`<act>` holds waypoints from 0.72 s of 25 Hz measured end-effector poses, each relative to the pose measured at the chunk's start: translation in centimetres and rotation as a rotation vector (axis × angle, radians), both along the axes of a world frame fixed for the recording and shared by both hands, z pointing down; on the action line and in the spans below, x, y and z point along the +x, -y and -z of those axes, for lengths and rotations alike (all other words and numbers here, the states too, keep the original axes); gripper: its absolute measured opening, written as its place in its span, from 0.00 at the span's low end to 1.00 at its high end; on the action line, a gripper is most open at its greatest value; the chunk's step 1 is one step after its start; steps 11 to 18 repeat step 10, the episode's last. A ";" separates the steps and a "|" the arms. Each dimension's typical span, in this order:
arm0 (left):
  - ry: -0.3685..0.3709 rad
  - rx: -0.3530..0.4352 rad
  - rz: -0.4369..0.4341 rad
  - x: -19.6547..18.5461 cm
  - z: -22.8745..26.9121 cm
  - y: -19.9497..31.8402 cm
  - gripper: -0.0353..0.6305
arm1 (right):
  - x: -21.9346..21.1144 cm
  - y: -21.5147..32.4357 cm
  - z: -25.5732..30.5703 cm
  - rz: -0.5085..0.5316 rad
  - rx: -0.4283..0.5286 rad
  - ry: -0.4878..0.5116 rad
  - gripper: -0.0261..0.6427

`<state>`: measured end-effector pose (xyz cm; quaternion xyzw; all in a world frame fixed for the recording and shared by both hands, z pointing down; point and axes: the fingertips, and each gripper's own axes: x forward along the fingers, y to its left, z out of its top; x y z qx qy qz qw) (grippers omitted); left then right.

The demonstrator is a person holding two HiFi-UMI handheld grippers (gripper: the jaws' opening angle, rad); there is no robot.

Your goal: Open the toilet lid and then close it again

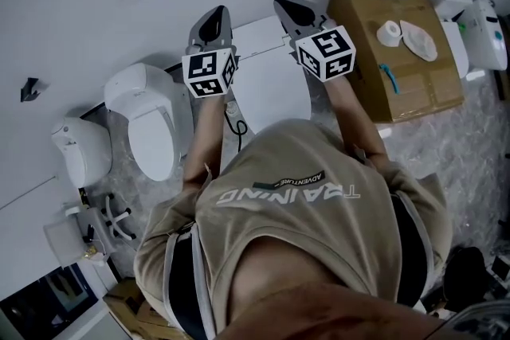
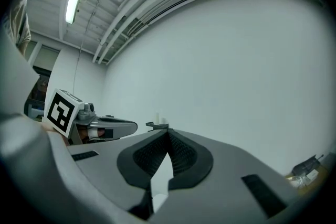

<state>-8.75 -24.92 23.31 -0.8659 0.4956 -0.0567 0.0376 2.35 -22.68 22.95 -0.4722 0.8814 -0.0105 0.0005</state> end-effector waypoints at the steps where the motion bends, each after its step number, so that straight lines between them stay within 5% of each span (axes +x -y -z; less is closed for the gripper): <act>1: -0.002 -0.002 -0.003 0.0 -0.1 0.0 0.06 | 0.0 0.0 0.1 -0.001 -0.001 0.001 0.06; 18: 0.007 -0.007 -0.037 0.1 -0.7 -0.8 0.06 | -1.2 -0.8 -0.6 0.009 -0.022 -0.007 0.06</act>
